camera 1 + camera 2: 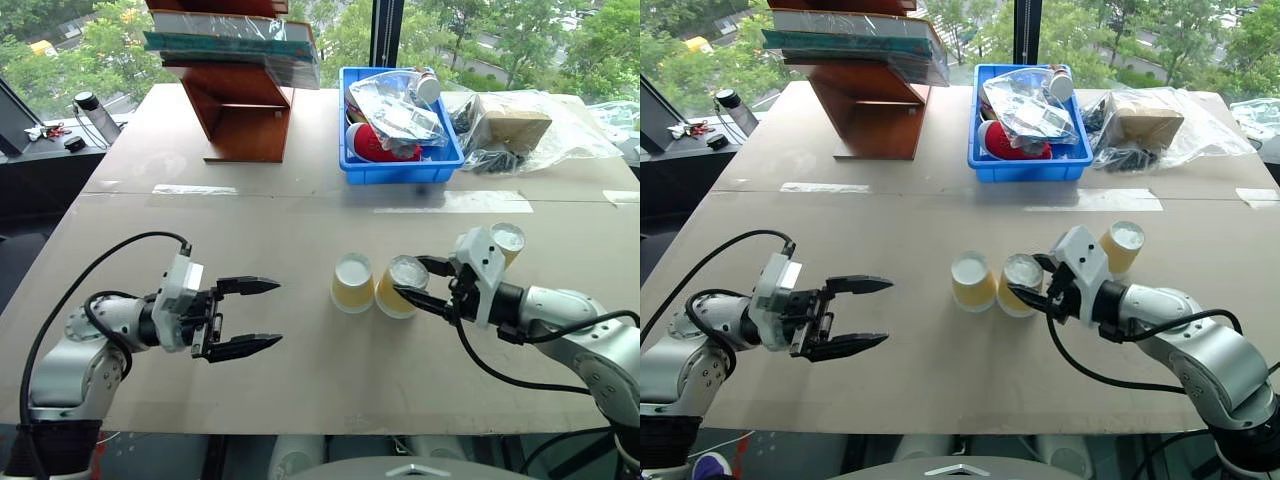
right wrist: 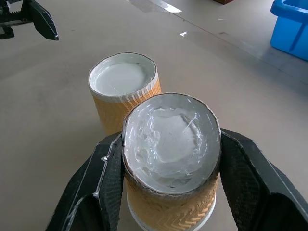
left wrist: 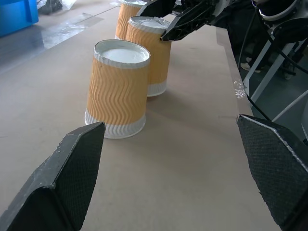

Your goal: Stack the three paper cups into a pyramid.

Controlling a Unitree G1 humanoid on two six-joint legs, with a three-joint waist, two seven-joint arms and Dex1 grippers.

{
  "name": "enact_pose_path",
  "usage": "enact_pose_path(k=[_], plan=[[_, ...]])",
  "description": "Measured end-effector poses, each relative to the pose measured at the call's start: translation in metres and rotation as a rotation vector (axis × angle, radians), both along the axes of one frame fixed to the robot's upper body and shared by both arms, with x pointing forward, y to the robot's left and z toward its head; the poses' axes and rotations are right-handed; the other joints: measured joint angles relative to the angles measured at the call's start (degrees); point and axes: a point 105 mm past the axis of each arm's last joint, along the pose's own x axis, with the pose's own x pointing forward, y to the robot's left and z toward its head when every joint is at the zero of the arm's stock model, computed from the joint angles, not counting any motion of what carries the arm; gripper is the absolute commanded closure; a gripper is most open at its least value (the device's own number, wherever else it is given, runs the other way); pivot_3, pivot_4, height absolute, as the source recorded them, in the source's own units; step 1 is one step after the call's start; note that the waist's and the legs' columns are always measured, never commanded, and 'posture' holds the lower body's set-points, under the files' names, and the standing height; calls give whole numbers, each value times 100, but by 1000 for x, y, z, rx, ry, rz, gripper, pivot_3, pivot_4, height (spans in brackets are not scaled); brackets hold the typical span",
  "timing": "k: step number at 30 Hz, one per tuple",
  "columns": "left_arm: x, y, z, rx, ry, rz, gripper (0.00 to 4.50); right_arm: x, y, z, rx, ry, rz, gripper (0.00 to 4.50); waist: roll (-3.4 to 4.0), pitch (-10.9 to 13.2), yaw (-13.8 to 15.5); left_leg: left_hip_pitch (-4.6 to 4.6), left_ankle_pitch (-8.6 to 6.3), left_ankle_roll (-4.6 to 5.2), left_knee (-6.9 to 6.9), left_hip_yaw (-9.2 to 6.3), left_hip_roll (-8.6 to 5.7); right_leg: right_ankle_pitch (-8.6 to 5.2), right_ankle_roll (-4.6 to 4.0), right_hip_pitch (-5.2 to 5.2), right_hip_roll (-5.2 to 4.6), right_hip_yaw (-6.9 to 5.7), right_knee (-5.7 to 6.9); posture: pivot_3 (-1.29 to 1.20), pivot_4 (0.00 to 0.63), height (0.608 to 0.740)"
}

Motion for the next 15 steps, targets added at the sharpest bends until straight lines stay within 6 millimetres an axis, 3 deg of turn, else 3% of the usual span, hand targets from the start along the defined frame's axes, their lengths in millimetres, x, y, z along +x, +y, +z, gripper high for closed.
enact_pose_path(k=[13, 14, 15], plan=[[-1, 2, 0, 10, -12, -3, 0, -2, 5, -9, -43, 6, 19, 2057, 0, 0, -2, 0, 0, 0, 1, -1, -2, 0, 0, 0, -1, -1, 0, 0, 150, 740], [-1, 2, -1, 12, -12, -2, 0, -1, 5, -8, -46, 2, 19, 1368, 0, 0, -1, 0, 0, 0, 1, -1, -2, 0, 0, 0, -1, -1, 0, 0, 150, 740], [-1, 2, -1, 14, -12, -1, 0, 0, 5, -8, -49, -2, 18, 967, 0, 0, 0, 0, 0, 0, 1, -2, -2, 0, 0, 0, -1, -2, 1, 0, 150, 740]])
